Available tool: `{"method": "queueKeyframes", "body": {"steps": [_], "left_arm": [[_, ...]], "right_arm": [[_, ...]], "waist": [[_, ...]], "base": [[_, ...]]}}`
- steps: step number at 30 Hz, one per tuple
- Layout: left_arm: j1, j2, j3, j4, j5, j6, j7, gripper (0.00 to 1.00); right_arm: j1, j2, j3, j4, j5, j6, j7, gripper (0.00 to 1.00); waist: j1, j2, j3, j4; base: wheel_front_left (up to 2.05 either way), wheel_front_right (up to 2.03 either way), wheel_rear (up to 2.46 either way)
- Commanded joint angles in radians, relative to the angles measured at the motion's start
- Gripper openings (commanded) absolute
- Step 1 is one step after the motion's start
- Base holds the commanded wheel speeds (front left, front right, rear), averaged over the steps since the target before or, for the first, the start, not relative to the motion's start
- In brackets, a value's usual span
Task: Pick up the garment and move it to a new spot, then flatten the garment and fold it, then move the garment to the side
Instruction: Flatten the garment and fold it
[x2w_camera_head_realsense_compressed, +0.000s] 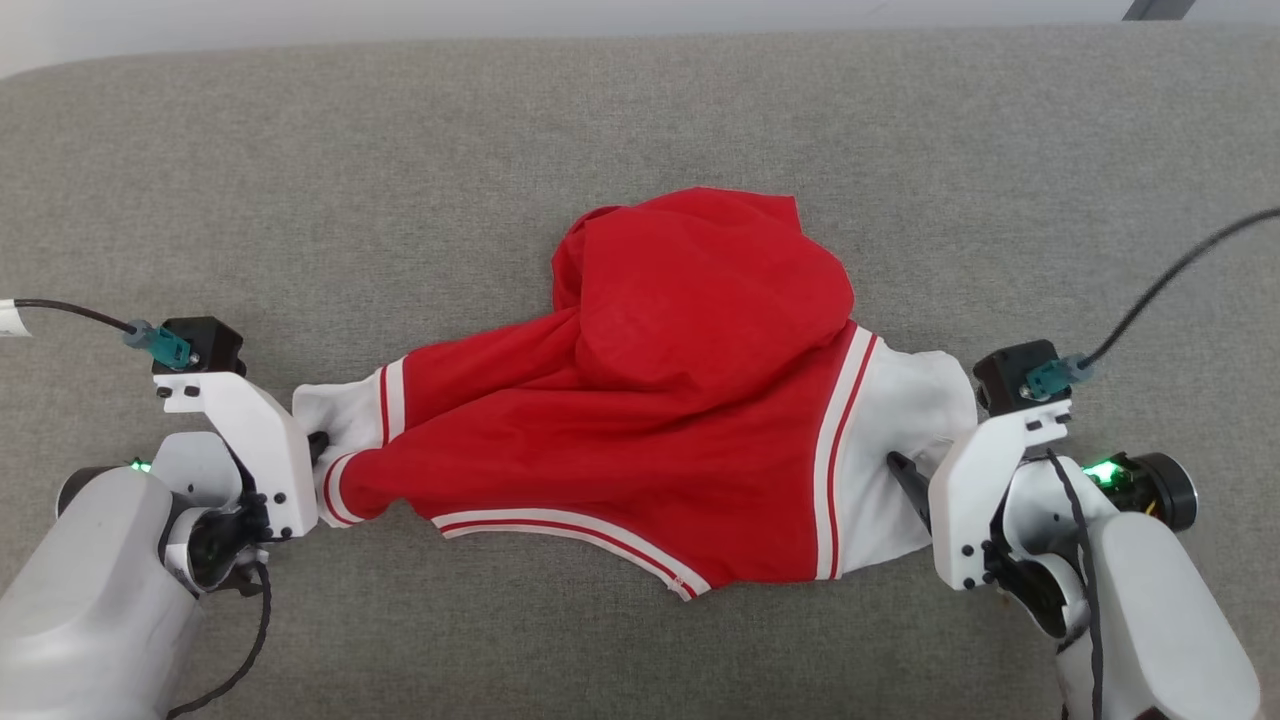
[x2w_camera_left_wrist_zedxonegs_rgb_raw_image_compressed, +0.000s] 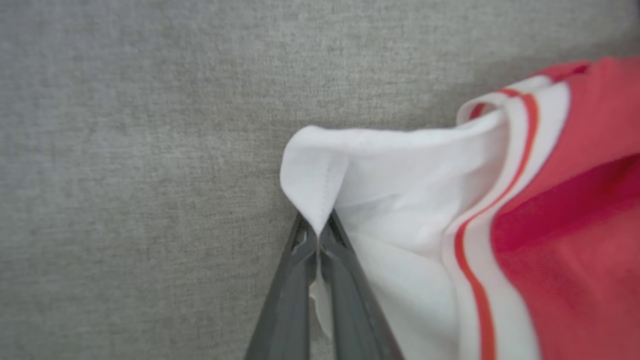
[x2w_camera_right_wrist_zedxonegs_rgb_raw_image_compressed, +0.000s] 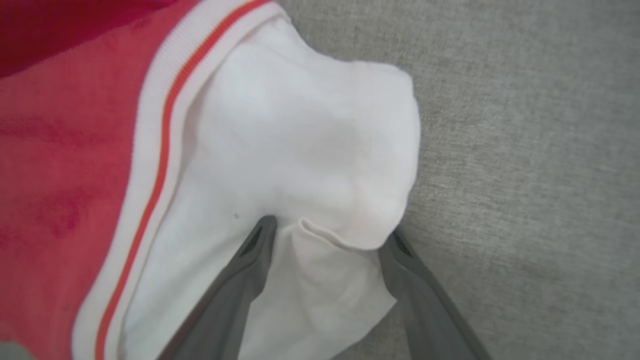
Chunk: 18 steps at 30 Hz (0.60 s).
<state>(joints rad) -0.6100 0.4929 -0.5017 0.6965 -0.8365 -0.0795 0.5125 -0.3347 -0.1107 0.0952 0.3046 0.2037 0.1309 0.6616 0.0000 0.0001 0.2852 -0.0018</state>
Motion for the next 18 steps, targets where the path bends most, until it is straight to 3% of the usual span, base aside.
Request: {"method": "queueKeyframes", "body": {"steps": [1, 3, 4, 8, 13, 18], "left_arm": [[0.047, -0.059, -0.042, 0.032, -0.011, -0.012, 0.016, 0.00], [0.045, -0.058, -0.043, 0.037, -0.012, -0.015, 0.014, 0.00], [0.041, -0.055, -0.044, 0.045, -0.010, -0.018, 0.012, 0.00], [0.024, -0.042, -0.043, 0.031, -0.029, -0.033, 0.036, 0.00], [-0.011, 0.012, -0.028, -0.052, -0.083, -0.045, 0.118, 0.00], [-0.060, 0.072, -0.021, -0.180, -0.085, -0.020, 0.204, 0.00]], "right_arm": [[0.034, -0.001, 0.024, 0.079, 0.004, 0.000, 0.036, 1.00], [0.031, -0.006, 0.034, 0.102, 0.004, 0.000, 0.047, 1.00], [0.020, -0.011, 0.047, 0.124, 0.017, 0.000, 0.047, 0.00], [-0.012, -0.033, 0.078, 0.107, 0.071, 0.000, 0.067, 0.00], [-0.052, -0.084, 0.095, -0.005, 0.147, 0.000, 0.104, 0.00], [-0.093, -0.107, 0.070, -0.132, 0.210, 0.000, 0.150, 0.00]], "waist": [[0.0000, -0.0001, -0.002, 0.003], [0.0000, -0.0001, -0.003, 0.004], [0.0000, -0.0001, -0.005, 0.006], [0.0000, -0.0001, -0.019, 0.009], [0.0000, -0.0001, -0.060, 0.010], [0.0000, -0.0001, -0.109, 0.013]], "base": [[0.00, 0.00, 0.00], [0.00, 0.00, 0.00], [0.00, 0.00, 0.00], [0.00, 0.00, 0.00], [0.00, 0.00, 0.00], [0.00, 0.00, 0.00]]}}
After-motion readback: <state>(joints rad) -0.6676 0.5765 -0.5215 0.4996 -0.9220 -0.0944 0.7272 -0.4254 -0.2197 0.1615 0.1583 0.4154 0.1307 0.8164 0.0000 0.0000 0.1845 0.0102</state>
